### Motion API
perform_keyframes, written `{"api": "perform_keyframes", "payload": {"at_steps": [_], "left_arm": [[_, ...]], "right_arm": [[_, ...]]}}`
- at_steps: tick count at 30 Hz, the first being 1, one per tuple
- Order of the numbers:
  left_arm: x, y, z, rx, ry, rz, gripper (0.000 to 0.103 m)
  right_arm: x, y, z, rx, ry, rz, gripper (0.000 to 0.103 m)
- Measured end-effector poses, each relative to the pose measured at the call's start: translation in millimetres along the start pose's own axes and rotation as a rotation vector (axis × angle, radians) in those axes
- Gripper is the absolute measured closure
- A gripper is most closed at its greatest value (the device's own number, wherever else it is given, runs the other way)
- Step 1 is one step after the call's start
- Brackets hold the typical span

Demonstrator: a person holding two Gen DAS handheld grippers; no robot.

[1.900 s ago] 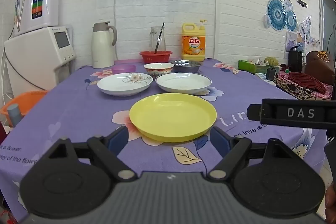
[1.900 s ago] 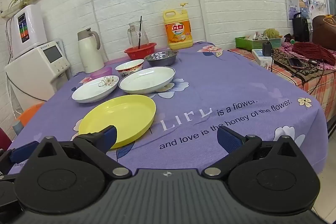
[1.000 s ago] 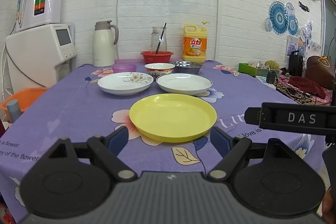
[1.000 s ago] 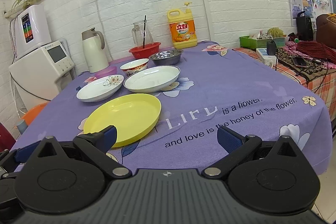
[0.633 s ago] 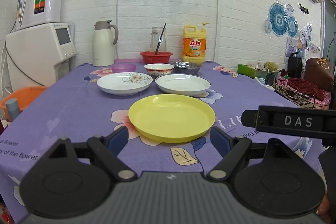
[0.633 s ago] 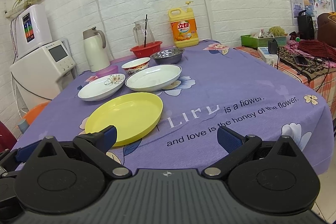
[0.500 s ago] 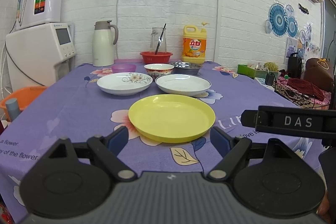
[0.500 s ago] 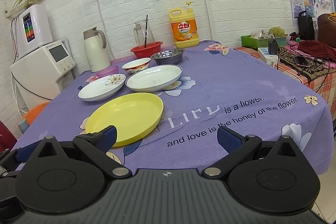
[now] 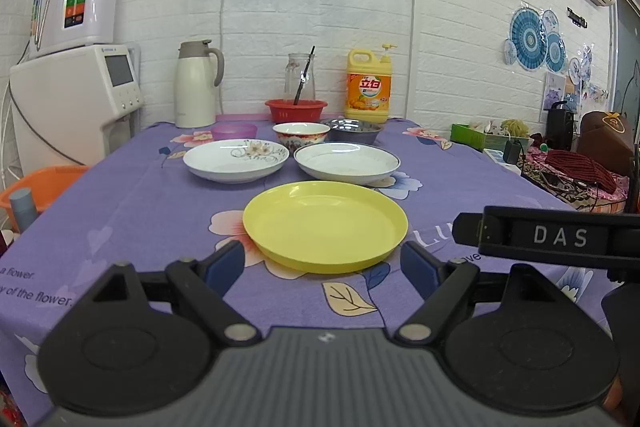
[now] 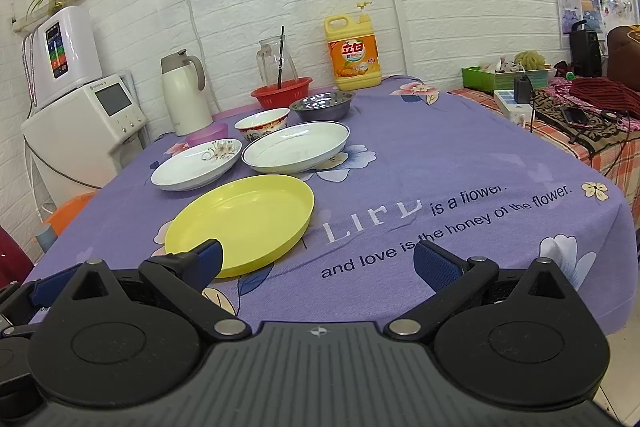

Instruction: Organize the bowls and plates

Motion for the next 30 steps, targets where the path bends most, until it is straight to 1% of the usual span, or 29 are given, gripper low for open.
{"api": "perform_keyframes", "payload": {"at_steps": [23, 30], "left_arm": [[3.7, -0.8, 3.1, 0.003, 0.01, 0.005, 0.02], [9.2, -3.4, 3.3, 0.008, 0.017, 0.009, 0.02]], "right_arm": [[2.2, -2.2, 1.1, 0.002, 0.008, 0.004, 0.0], [3.1, -7.4, -0.2, 0.015, -0.003, 0.004, 0.0]]}}
Point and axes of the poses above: each gripper's, at about its wrist camera, not at the fingertips, and y roughly against the way its jaws point, x to its left, z to its top, the point moved 2 cm from there along -y, roughly the way its jaws point, and after that the axes turned 15 degrees about -z, right-handed, at the moved point
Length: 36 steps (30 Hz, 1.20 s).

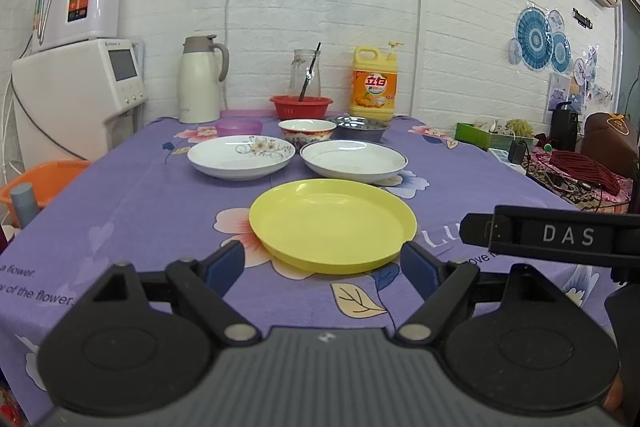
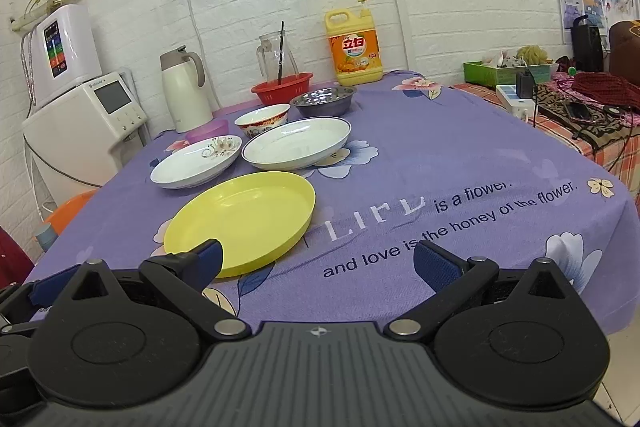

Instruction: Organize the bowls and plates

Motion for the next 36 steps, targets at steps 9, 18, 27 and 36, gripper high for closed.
{"api": "perform_keyframes", "payload": {"at_steps": [9, 18, 27, 36], "left_arm": [[23.0, -18.4, 1.8, 0.03, 0.028, 0.018, 0.02], [65.4, -61.0, 14.1, 0.116, 0.109, 0.058, 0.02], [92.6, -106.9, 38.7, 0.175, 0.135, 0.094, 0.02], [108.3, -149.1, 48.8, 0.242, 0.146, 0.103, 0.02]], "right_arm": [[-0.9, -21.8, 2.3, 0.036, -0.047, 0.03, 0.0], [7.0, -69.0, 5.9, 0.158, -0.026, 0.024, 0.0], [29.3, -113.7, 24.7, 0.223, 0.067, -0.009, 0.0], [56.5, -151.3, 34.9, 0.264, 0.16, 0.043, 0.0]]}}
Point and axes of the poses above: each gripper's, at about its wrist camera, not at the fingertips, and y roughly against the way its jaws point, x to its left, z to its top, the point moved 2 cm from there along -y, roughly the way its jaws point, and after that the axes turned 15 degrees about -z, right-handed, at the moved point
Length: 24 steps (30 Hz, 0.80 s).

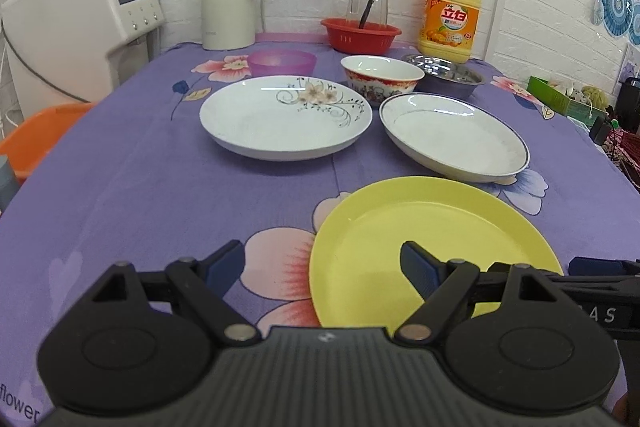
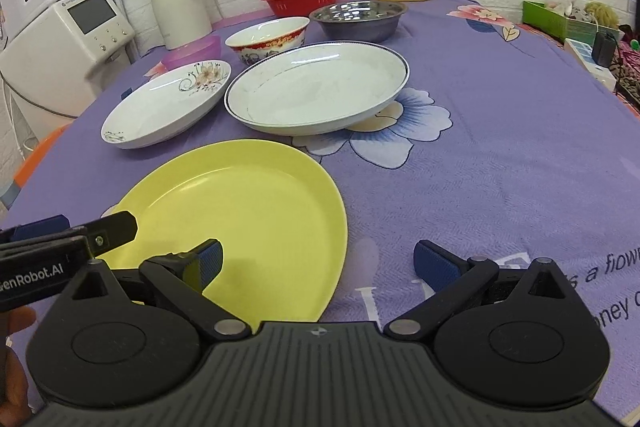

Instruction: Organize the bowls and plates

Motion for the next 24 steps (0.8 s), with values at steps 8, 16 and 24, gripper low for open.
{"api": "perform_keyframes", "payload": {"at_steps": [8, 16, 24], "left_arm": [[3.7, -17.0, 3.5, 0.047, 0.0, 0.006, 0.02], [-3.4, -21.7, -0.1, 0.077, -0.051, -0.025, 0.017], [-0.3, -20.5, -7.2, 0.08, -0.048, -0.086, 0.025]], "right_arm": [[9.0, -11.6, 1.3, -0.062, 0.138, -0.045, 0.0], [-0.1, -4.6, 5.6, -0.047, 0.107, 0.038, 0.0], [6.3, -1.3, 0.0, -0.066, 0.113, 0.088, 0.0]]}}
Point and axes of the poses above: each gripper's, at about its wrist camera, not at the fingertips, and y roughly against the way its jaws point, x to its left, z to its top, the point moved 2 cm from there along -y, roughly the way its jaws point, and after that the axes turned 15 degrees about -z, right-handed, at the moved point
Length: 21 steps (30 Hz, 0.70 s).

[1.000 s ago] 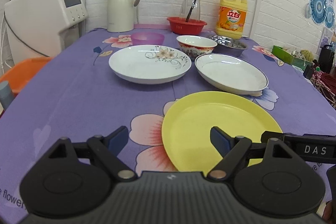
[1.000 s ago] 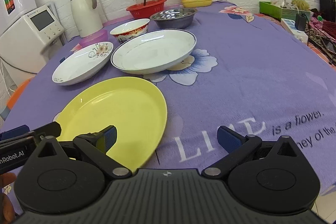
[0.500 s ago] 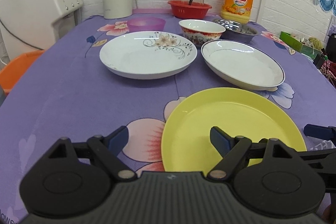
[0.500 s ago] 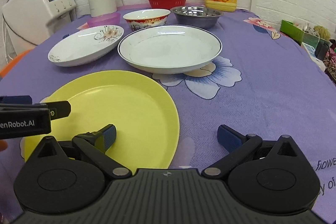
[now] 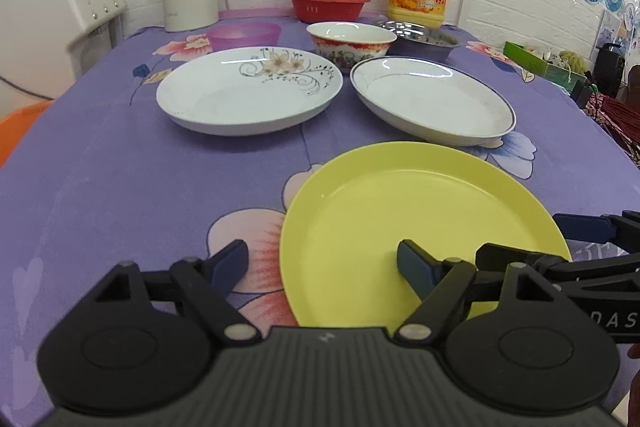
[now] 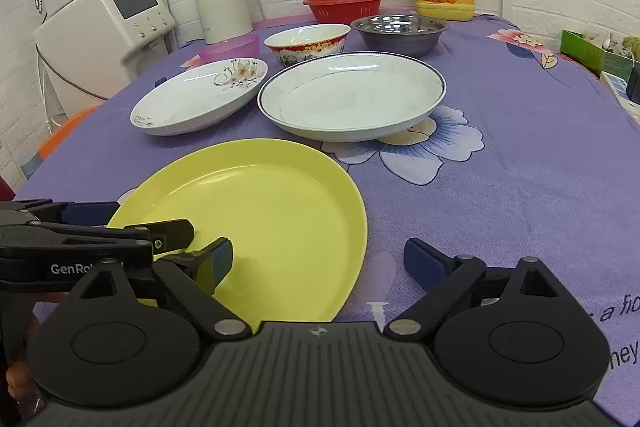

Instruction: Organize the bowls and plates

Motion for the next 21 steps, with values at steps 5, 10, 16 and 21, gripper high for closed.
{"api": "perform_keyframes", "payload": {"at_steps": [5, 10, 16, 21], "left_arm": [[-6.6, 0.5, -2.5, -0.031, -0.012, -0.023, 0.04], [-5.5, 3.5, -1.6, -0.029, -0.007, -0.024, 0.043], [27.4, 33.7, -2.5, -0.065, 0.07, 0.029, 0.041], [63.5, 61.6, -8.1, -0.089, 0.118, 0.131, 0.041]], "right_arm": [[7.8, 1.8, -3.3, -0.037, 0.057, -0.024, 0.0], [11.3, 6.2, -3.7, -0.032, 0.028, -0.044, 0.004], [40.7, 18.2, 4.8, -0.069, 0.038, 0.001, 0.004], [86.6, 15.3, 13.2, -0.081, 0.086, 0.108, 0.004]]}}
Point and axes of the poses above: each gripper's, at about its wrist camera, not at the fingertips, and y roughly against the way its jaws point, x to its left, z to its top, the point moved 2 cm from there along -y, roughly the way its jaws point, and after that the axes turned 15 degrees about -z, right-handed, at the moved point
